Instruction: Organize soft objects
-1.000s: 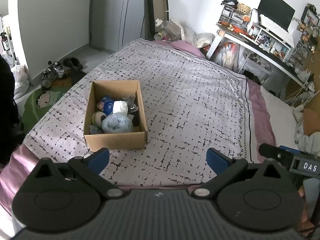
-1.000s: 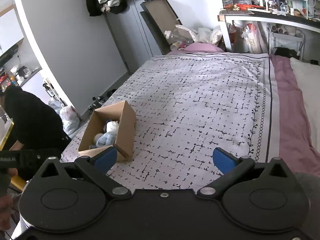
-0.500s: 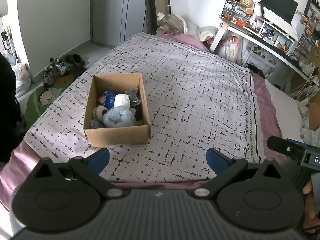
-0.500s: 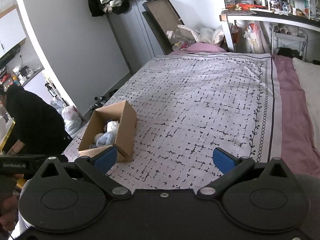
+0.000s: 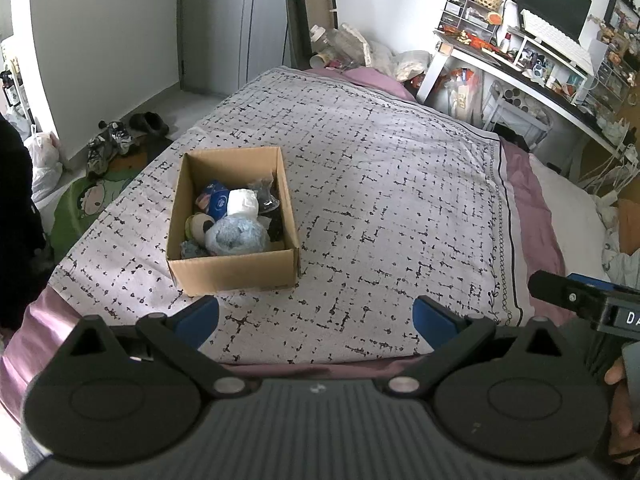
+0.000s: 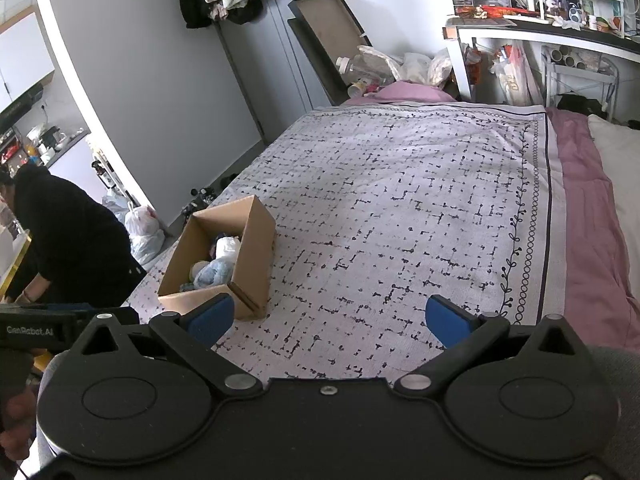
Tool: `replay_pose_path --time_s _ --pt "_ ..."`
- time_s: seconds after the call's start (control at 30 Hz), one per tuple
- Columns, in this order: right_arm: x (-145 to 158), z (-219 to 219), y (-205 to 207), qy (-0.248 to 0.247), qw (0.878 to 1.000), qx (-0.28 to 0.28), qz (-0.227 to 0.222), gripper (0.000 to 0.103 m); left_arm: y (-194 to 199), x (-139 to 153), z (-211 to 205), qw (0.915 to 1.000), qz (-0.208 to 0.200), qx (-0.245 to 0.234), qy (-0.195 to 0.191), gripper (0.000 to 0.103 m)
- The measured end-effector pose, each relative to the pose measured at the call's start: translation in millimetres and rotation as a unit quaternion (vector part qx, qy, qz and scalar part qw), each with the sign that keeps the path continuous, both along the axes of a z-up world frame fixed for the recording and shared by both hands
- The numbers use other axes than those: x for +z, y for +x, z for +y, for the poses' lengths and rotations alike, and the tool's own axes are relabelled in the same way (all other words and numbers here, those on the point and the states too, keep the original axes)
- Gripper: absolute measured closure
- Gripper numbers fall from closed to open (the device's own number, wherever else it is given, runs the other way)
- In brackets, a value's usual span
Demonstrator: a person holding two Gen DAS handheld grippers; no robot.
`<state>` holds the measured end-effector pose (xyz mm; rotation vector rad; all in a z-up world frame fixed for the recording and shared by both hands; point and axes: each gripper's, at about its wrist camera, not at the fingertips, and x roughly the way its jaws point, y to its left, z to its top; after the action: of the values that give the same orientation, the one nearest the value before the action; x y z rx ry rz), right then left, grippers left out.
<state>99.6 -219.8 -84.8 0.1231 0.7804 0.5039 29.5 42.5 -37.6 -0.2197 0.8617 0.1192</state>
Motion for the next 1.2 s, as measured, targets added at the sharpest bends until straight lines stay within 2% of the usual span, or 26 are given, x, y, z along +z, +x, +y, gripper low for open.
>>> replay_pose_path --time_s 1.2 --pt "-0.9 -0.3 -0.5 -0.006 1.000 -0.008 0.004 0.000 -1.2 -6.6 -1.7 0.9999 0.001 -0.006 -0.012 0.001"
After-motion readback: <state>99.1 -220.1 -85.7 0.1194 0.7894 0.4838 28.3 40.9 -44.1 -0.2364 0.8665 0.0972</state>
